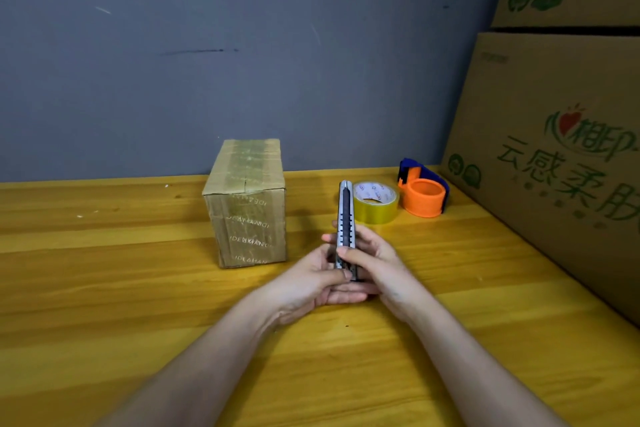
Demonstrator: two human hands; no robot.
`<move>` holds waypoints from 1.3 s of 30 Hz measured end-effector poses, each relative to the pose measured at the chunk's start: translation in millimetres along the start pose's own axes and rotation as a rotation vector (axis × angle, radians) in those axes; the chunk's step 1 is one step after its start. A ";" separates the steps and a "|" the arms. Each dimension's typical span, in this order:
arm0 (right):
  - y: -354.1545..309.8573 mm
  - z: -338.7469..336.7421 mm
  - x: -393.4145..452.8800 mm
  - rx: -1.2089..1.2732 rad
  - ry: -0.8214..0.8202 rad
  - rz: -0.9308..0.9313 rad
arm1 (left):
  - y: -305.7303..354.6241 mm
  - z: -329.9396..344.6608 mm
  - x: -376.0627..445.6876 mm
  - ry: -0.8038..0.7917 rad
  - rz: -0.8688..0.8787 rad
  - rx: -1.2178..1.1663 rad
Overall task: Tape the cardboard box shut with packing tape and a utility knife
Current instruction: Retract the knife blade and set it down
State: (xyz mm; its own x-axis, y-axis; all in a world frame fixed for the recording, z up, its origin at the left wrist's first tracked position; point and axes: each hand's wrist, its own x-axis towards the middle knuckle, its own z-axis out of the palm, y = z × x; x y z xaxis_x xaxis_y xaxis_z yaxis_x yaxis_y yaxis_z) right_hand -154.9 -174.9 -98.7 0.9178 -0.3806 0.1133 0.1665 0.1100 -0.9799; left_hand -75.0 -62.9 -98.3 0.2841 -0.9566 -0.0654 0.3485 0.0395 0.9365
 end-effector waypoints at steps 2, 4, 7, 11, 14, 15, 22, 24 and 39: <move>0.2 -0.6 1.1 -0.119 0.095 -0.047 | -3.2 1.5 3.0 0.094 0.035 0.081; 3.1 -2.2 3.4 -0.197 0.165 -0.086 | -7.7 2.0 6.2 0.200 0.121 0.312; 11.7 -4.9 8.8 -0.391 0.276 -0.165 | -12.4 -2.0 9.2 0.437 0.277 0.810; 18.0 -3.3 16.6 -0.557 0.336 -0.190 | -10.8 -5.7 10.4 0.594 0.324 1.099; 19.2 -1.2 24.6 -0.543 0.400 -0.138 | -7.9 -2.7 12.5 0.658 0.299 1.089; 19.3 -0.5 27.9 -0.543 0.429 -0.124 | -6.3 -1.7 14.3 0.679 0.291 1.075; 15.6 3.5 50.6 -0.747 0.527 -0.004 | -4.4 -1.9 36.0 0.791 0.177 1.169; 15.0 6.5 55.9 -0.790 0.513 0.005 | -2.6 -2.7 40.8 0.806 0.161 1.167; 22.9 4.1 75.5 -1.125 0.473 0.040 | -4.8 -24.5 64.8 0.805 0.025 1.196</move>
State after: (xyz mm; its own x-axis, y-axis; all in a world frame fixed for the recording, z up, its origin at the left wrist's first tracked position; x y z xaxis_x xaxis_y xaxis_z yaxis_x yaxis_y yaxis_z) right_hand -80.3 -197.4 -111.8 0.6540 -0.7177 0.2391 -0.4790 -0.6375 -0.6035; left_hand -36.4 -118.0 -115.5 0.8369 -0.5236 0.1596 -0.4929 -0.5939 0.6359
